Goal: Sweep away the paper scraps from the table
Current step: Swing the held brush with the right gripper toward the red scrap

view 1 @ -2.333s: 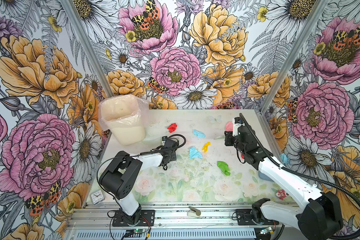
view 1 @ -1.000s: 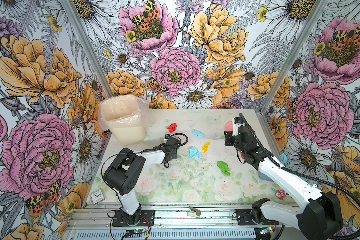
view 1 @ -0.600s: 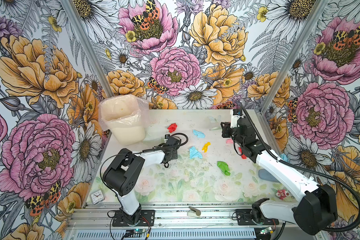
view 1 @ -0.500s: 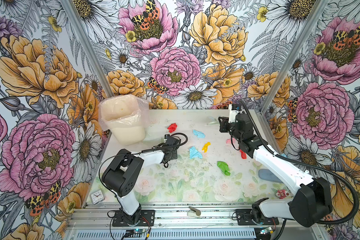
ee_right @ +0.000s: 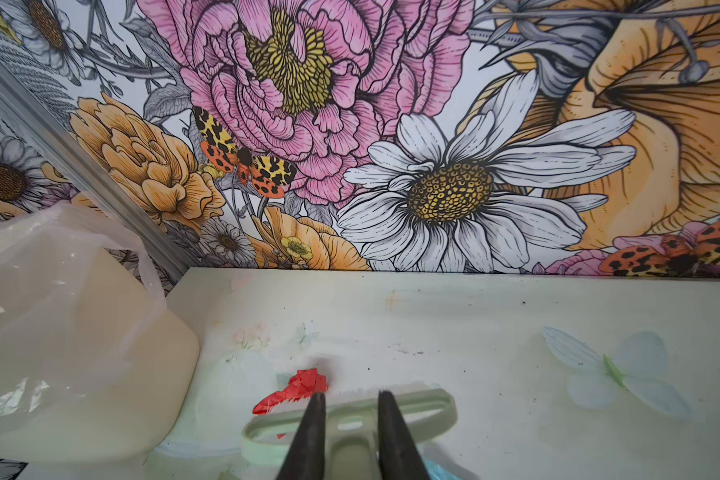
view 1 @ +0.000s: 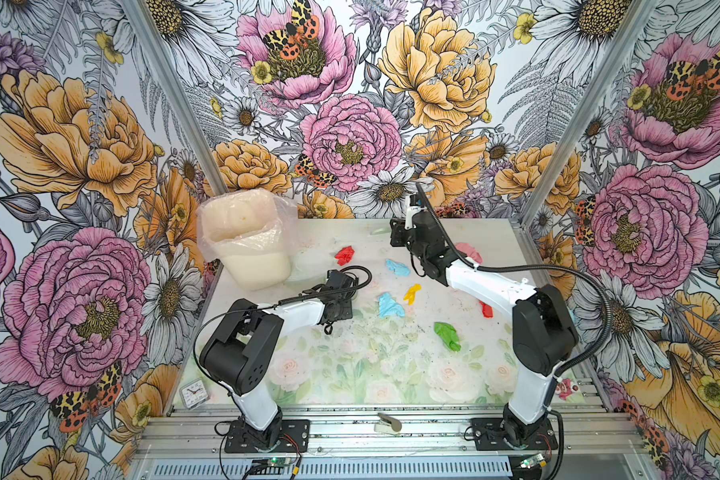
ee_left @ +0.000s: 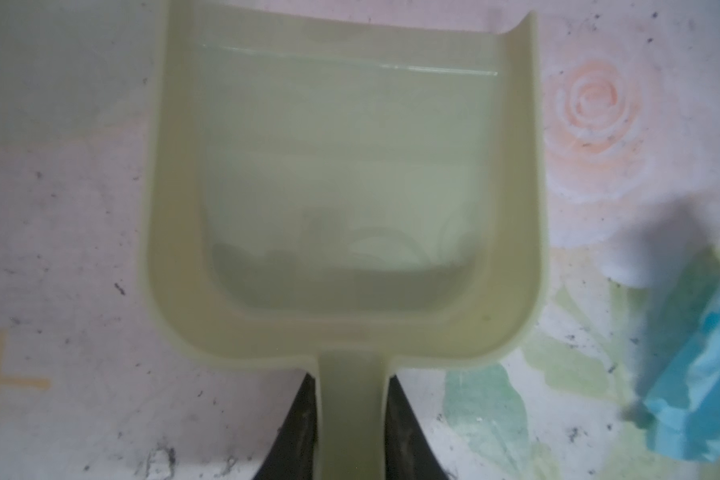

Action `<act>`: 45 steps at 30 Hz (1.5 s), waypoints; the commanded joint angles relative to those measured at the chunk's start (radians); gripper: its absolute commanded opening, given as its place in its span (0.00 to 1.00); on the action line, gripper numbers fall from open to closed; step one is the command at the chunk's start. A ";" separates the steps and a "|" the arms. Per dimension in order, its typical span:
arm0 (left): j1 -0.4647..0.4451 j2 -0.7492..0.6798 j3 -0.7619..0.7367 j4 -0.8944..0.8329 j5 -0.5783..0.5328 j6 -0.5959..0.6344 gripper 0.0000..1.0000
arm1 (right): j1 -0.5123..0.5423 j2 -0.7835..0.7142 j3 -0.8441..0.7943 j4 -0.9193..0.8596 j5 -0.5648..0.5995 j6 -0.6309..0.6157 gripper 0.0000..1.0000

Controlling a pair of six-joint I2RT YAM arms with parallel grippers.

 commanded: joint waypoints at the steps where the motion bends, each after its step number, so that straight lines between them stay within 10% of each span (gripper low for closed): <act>1: 0.009 -0.024 0.026 -0.027 0.028 0.021 0.05 | 0.043 0.084 0.087 0.100 0.108 -0.020 0.00; 23: 0.014 -0.026 0.012 -0.022 0.025 -0.011 0.04 | 0.106 0.498 0.453 0.076 -0.001 -0.073 0.00; 45: -0.013 0.005 0.008 0.039 0.017 -0.023 0.03 | 0.130 0.175 -0.038 0.067 -0.214 -0.023 0.00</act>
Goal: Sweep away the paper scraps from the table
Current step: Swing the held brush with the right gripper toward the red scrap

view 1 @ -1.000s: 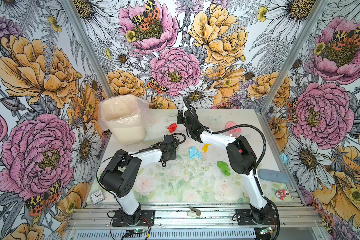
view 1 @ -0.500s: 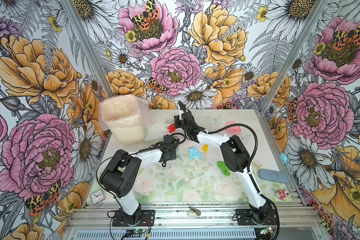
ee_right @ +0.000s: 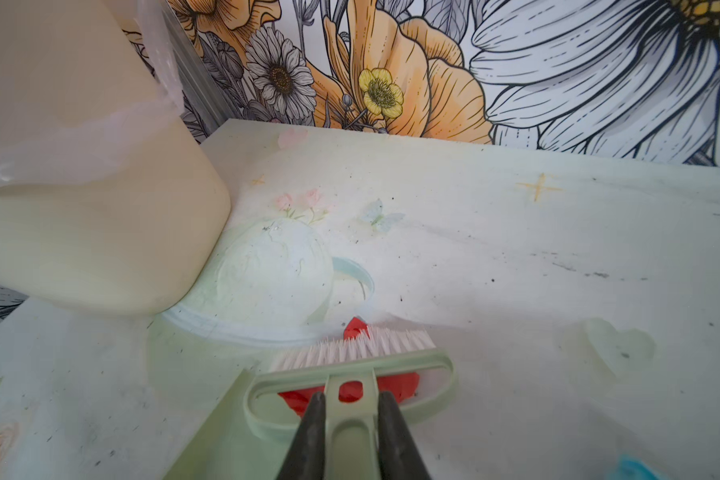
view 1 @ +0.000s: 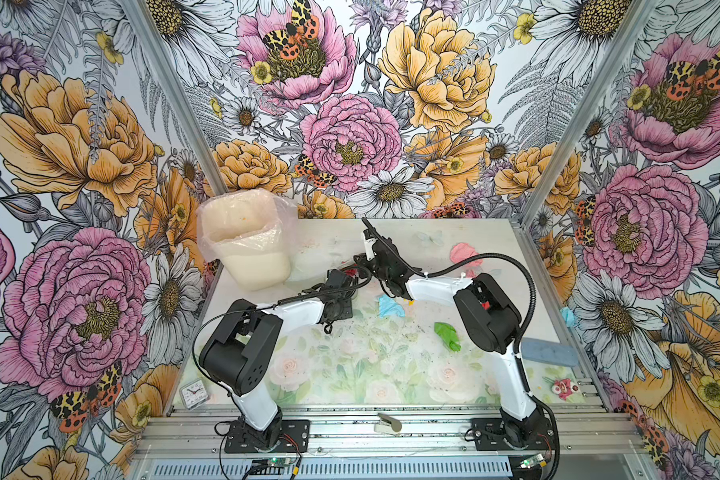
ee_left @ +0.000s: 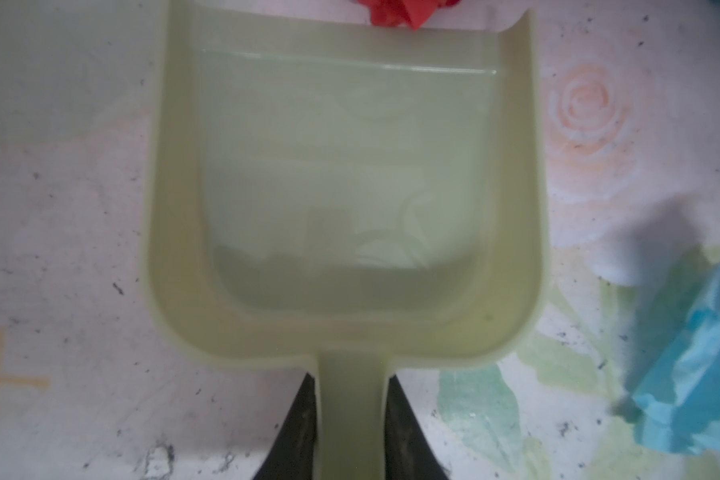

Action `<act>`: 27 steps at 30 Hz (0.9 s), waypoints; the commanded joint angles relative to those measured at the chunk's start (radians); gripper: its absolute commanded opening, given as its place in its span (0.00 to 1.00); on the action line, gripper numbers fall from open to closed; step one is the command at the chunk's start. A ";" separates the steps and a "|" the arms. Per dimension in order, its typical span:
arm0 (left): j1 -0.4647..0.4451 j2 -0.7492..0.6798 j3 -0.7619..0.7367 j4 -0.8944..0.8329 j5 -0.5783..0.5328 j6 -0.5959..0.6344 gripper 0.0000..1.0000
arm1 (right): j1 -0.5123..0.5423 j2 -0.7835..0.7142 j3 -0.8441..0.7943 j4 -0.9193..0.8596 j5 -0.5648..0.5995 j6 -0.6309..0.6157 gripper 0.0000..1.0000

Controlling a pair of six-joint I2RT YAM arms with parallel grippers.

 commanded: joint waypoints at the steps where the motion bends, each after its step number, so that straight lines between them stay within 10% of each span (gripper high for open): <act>1: -0.014 0.011 0.002 0.044 0.008 -0.016 0.03 | 0.022 -0.094 -0.062 -0.015 -0.043 0.048 0.00; 10: -0.042 0.012 -0.014 0.078 0.011 -0.029 0.03 | 0.081 -0.173 -0.108 -0.115 -0.145 0.220 0.00; 27: -0.079 -0.037 -0.047 0.009 0.003 -0.039 0.03 | -0.004 -0.160 0.025 -0.088 -0.123 0.162 0.00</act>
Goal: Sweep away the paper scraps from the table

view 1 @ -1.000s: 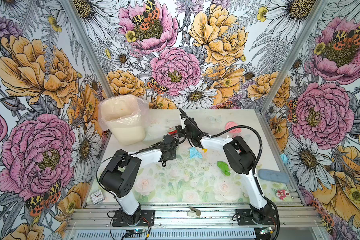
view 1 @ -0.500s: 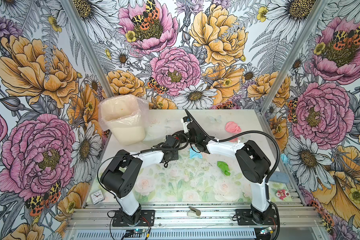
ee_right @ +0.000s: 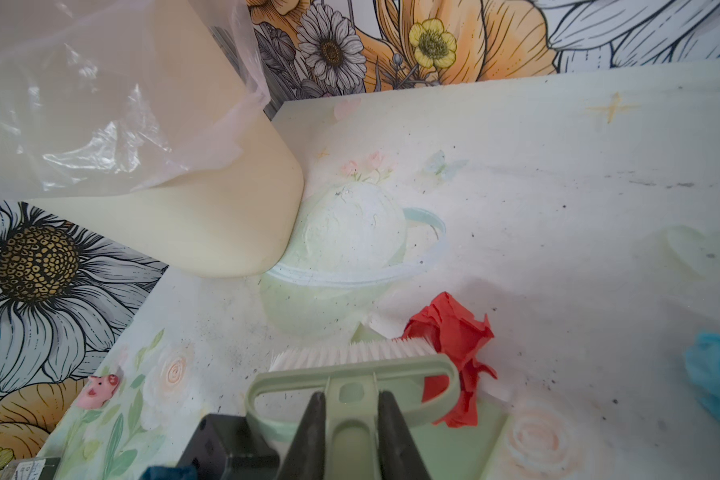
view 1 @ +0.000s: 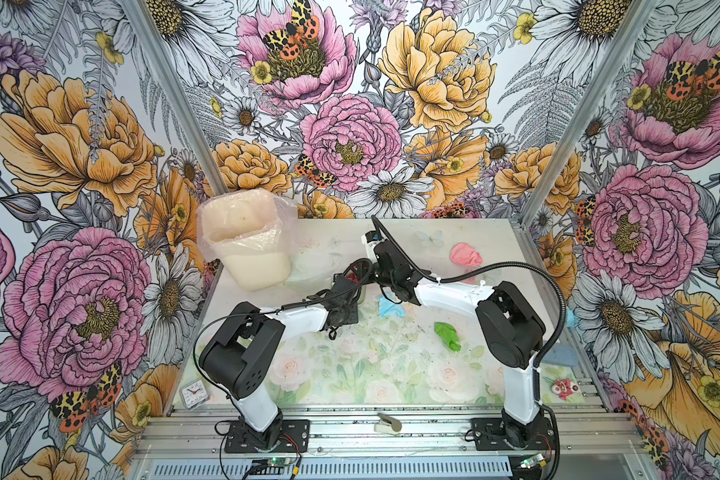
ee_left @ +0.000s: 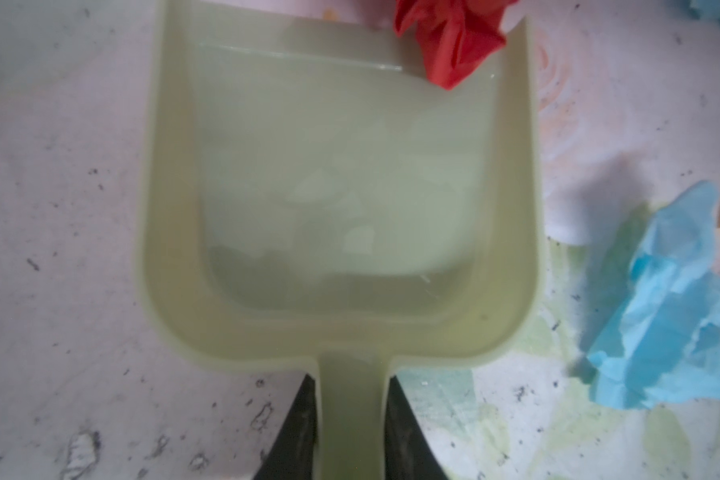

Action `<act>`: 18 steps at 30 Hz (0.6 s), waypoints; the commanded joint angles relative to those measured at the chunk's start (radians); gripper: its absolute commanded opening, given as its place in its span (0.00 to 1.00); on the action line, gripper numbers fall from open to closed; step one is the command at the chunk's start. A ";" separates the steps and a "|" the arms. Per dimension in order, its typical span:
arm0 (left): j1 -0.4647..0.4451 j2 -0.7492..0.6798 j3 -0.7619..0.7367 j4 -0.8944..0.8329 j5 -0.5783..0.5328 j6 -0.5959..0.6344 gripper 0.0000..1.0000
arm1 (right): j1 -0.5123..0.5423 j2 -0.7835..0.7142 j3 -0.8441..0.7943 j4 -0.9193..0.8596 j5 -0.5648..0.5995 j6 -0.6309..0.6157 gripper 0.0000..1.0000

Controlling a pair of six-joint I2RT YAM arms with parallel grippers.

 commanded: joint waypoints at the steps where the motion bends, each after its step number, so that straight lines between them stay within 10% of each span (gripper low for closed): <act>1: -0.017 -0.023 0.003 -0.053 0.004 -0.014 0.03 | -0.042 -0.002 0.087 0.037 -0.021 -0.010 0.00; 18: -0.025 0.005 0.065 -0.164 0.050 -0.012 0.03 | -0.084 0.129 0.183 -0.103 0.141 -0.108 0.00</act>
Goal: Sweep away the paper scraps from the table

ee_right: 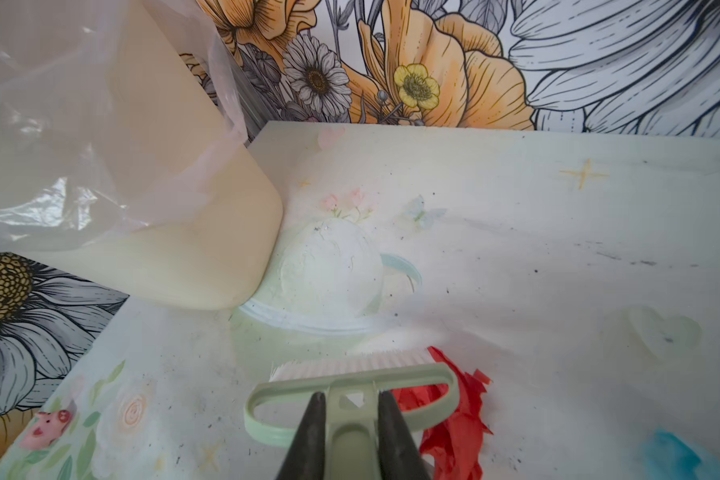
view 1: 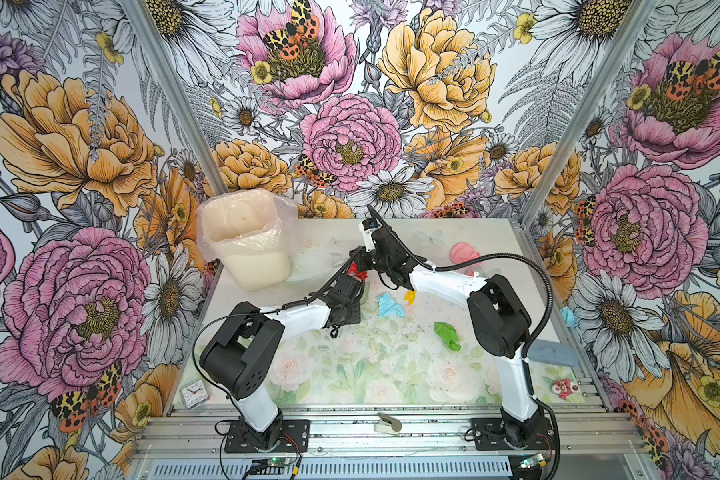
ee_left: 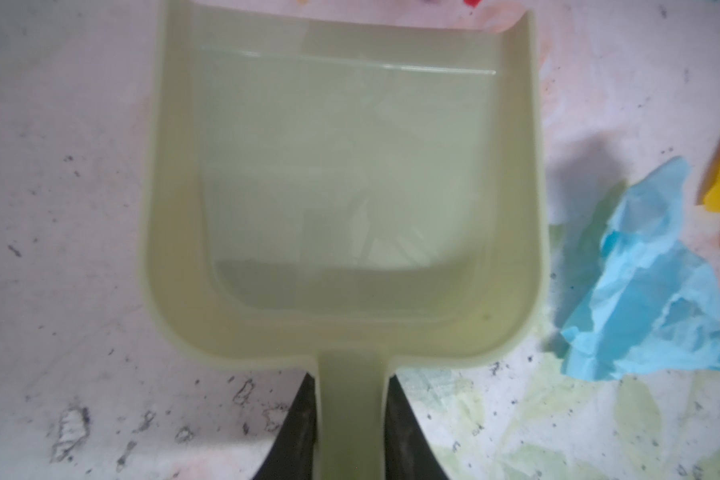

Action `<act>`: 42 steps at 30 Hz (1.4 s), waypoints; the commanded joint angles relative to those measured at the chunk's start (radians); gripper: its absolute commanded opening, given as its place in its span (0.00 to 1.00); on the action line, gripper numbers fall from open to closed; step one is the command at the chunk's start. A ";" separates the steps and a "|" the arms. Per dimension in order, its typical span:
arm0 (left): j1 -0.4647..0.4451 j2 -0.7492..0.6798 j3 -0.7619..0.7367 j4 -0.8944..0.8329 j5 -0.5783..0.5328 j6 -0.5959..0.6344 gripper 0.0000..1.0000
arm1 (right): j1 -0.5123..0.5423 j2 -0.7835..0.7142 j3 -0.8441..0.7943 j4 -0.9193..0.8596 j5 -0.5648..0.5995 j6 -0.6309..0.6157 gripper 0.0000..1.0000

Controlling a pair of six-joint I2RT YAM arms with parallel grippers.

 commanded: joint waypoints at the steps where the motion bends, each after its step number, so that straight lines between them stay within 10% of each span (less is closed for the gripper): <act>1: -0.008 0.013 0.023 -0.083 0.032 -0.005 0.03 | -0.045 0.008 -0.020 0.003 0.119 -0.019 0.00; 11: -0.031 0.046 0.063 -0.146 0.013 0.013 0.02 | -0.080 -0.042 -0.091 0.044 0.105 -0.021 0.00; 20: -0.035 0.029 0.069 -0.167 0.005 0.018 0.02 | -0.165 -0.121 -0.166 0.198 -0.137 0.264 0.00; 42: -0.042 0.031 0.068 -0.167 -0.002 0.014 0.02 | -0.240 -0.100 -0.136 0.245 -0.058 0.217 0.00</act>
